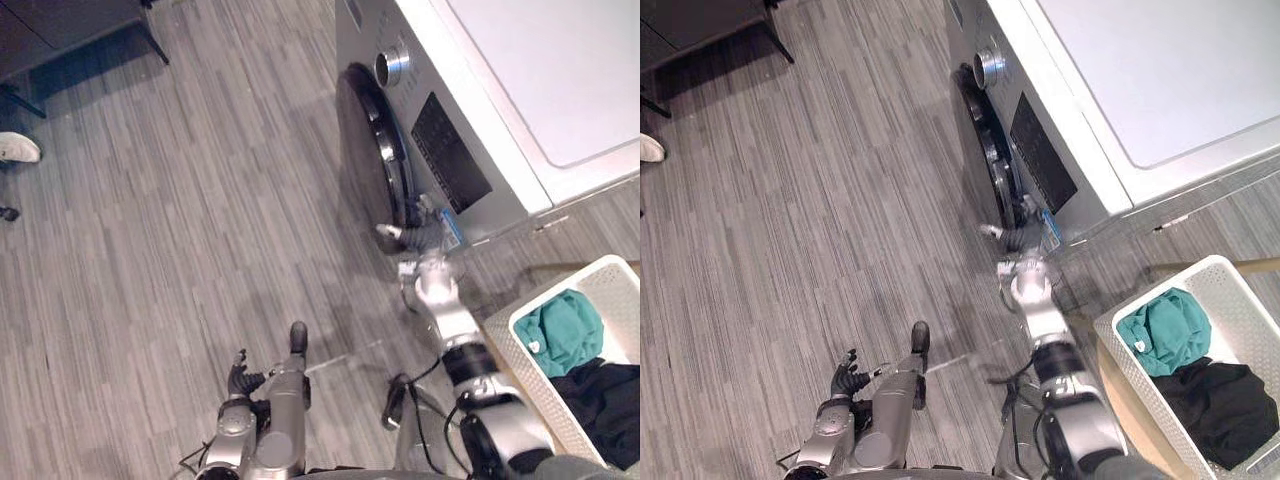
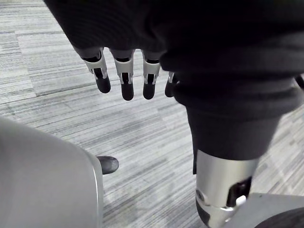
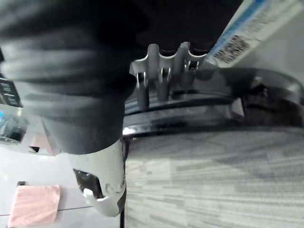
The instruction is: Pick up the laundry basket with both hands and put the clothes into the washing machine.
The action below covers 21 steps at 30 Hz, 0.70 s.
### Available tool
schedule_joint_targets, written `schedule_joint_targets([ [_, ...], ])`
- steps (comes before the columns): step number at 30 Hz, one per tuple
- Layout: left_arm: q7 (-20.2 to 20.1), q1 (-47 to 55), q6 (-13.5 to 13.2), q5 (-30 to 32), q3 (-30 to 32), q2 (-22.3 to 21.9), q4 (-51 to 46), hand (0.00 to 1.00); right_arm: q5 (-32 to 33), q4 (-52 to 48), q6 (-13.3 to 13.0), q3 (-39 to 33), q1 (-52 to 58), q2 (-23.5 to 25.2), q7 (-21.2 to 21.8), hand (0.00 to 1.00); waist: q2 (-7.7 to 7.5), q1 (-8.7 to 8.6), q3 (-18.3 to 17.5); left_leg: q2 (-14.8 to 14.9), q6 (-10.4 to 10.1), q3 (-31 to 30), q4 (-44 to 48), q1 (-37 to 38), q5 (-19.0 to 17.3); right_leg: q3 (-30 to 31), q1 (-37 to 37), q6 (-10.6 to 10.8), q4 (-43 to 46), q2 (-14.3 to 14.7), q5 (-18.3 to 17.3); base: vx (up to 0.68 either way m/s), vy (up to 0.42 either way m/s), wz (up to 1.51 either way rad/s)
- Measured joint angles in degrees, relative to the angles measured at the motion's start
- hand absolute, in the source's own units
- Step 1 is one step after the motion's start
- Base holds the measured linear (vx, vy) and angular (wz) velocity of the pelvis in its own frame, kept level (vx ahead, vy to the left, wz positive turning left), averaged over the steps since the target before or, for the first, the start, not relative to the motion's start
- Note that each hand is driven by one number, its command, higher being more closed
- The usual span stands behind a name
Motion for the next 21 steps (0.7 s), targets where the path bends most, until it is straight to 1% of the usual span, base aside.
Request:
schedule_joint_targets([
  [2,-0.12,-1.30,-0.21,-0.37,-0.51,-0.97,-0.07,0.00,0.61,2.00,0.15,0.36,-2.17,-0.11,-0.04,0.00,0.71,0.38,0.69,0.04,0.26,-0.08,-1.78,-0.09,1.44,-0.19,-0.21,-0.13,-1.09,0.30,0.98,0.00,0.000,0.00],
  [4,-0.12,-1.86,-0.20,-1.13,-0.54,-1.37,-0.05,0.00,1.21,3.67,0.54,2.39,-3.96,0.22,0.00,0.00,0.86,0.64,0.82,0.18,0.09,-0.07,-2.83,-0.44,1.69,-0.13,-0.75,-0.04,-1.87,0.61,1.20,0.00,0.000,0.00],
  [5,-0.12,-2.24,-0.19,-1.72,-0.57,-1.38,-0.04,0.00,2.03,4.19,0.66,4.38,-4.74,0.42,0.00,0.00,0.92,0.88,0.89,0.18,0.03,-0.12,-3.26,-0.79,1.85,-0.21,-1.12,0.04,-2.08,0.65,1.28,0.00,0.000,0.00],
  [7,-0.09,-3.10,-0.16,-2.24,-0.57,-1.34,-0.10,0.00,2.75,5.59,0.82,7.76,-5.89,1.03,0.13,0.00,0.96,1.99,0.99,0.17,0.02,-0.22,-3.32,-1.08,1.93,-0.38,-1.23,0.08,-2.30,0.67,1.32,0.01,-0.008,0.04],
  [9,-0.03,-3.45,-0.23,-2.42,-0.61,-1.29,-0.91,0.00,3.66,6.40,1.43,13.63,-8.63,3.30,1.27,0.00,1.11,2.66,1.07,0.21,-0.19,-1.56,-3.27,-1.97,2.10,-1.90,-1.19,0.07,-2.48,0.78,1.31,0.01,-0.025,0.21],
  [10,-0.02,-3.66,-0.22,-2.72,-0.77,-1.35,-1.07,0.00,3.91,6.42,1.75,15.09,-9.53,4.11,1.23,0.00,1.21,3.02,1.12,0.21,-0.43,-1.94,-3.27,-2.29,2.26,-2.38,-1.19,0.06,-2.51,0.79,1.31,0.00,-0.027,0.30],
  [11,-0.02,-4.37,-0.21,-2.81,-1.33,-1.42,-1.30,0.00,4.94,7.56,2.54,15.66,-11.68,5.73,1.12,0.00,1.55,4.00,1.30,0.18,-0.71,-3.00,-3.27,-2.87,2.63,-3.32,-1.12,0.05,-2.53,0.80,1.29,0.00,-0.023,0.27],
  [12,0.02,-4.78,-0.23,-2.95,-1.62,-1.40,-1.40,0.00,4.98,7.94,3.01,17.13,-13.11,6.19,1.15,0.00,1.69,4.63,1.37,0.18,-0.72,-3.38,-3.24,-3.17,2.65,-3.84,-1.11,0.02,-2.52,0.83,1.27,0.00,-0.028,0.34],
  [13,0.15,-5.43,-0.22,-3.76,-2.04,-1.34,-1.86,0.00,5.10,7.78,3.29,21.23,-16.00,7.14,1.58,0.00,1.78,5.55,1.42,0.14,-0.75,-4.14,-2.92,-3.87,2.67,-5.05,-1.00,-0.06,-2.51,0.79,1.15,0.01,-0.026,0.42],
  [14,0.27,-5.77,-0.26,-4.48,-2.52,-1.31,-2.73,0.00,5.45,6.66,3.25,25.66,-19.27,8.83,3.26,0.00,1.91,6.11,1.48,-0.08,-0.76,-5.29,-2.47,-4.52,2.67,-6.32,-0.55,-0.15,-2.48,0.65,0.97,0.01,-0.023,0.43],
  [15,0.26,-6.18,-0.27,-4.55,-2.83,-1.41,-2.85,0.00,5.84,5.62,3.20,27.29,-20.81,9.88,4.04,0.00,2.15,6.73,1.61,-0.19,-0.76,-5.85,-2.42,-4.54,2.67,-6.86,-0.12,-0.19,-2.48,0.61,0.86,0.02,-0.017,0.70],
  [16,0.27,-7.25,-0.33,-4.68,-3.65,-1.76,-3.37,0.00,7.15,2.57,1.90,29.08,-24.10,12.68,5.36,0.00,2.88,8.04,1.98,-1.14,-0.77,-7.30,-1.96,-4.64,2.67,-8.94,1.40,-0.02,-2.13,-0.16,-0.21,0.02,-0.011,0.57],
  [17,0.26,-7.31,-0.38,-4.68,-3.84,-1.75,-3.63,0.00,7.28,2.10,1.54,29.04,-24.49,13.09,5.47,0.00,2.89,8.25,1.99,-1.31,-0.78,-7.54,-1.84,-4.70,2.66,-9.25,1.56,-0.06,-2.03,-0.46,-0.57,0.02,-0.018,0.92],
  [18,0.29,-7.47,-1.23,-4.70,-4.79,-1.76,-5.00,0.00,8.87,-0.50,-0.66,28.98,-27.04,14.60,5.74,0.00,3.29,8.83,2.06,-2.49,-0.79,-9.16,-0.88,-5.50,2.66,-11.07,1.96,0.15,-1.26,-1.68,-2.18,0.00,-0.012,0.88],
  [19,0.27,-7.58,-1.78,-4.68,-5.13,-1.72,-5.95,0.00,9.69,-2.72,-2.49,28.31,-29.21,14.42,5.84,0.00,3.89,9.87,2.14,-3.34,-0.80,-10.08,-0.66,-6.13,2.65,-12.22,2.09,0.40,0.00,-2.59,-3.16,-0.01,-0.006,0.98],
  [20,0.35,-7.54,-2.04,-4.68,-4.74,-1.48,-6.24,0.00,9.86,-3.63,-3.51,27.26,-30.72,14.42,5.81,0.00,3.90,10.16,2.15,-3.88,-0.82,-10.51,-0.66,-6.68,2.66,-12.80,1.81,0.43,0.75,-3.13,-3.83,-0.03,0.014,0.71],
  [21,0.46,-7.44,-2.03,-4.69,-4.30,-1.03,-6.09,0.00,9.86,-4.03,-4.28,25.24,-31.87,14.15,5.69,0.00,3.93,10.01,2.16,-4.33,-0.82,-10.84,-0.70,-7.08,2.66,-12.80,1.45,0.75,1.53,-3.54,-4.17,-0.03,0.022,0.34],
])
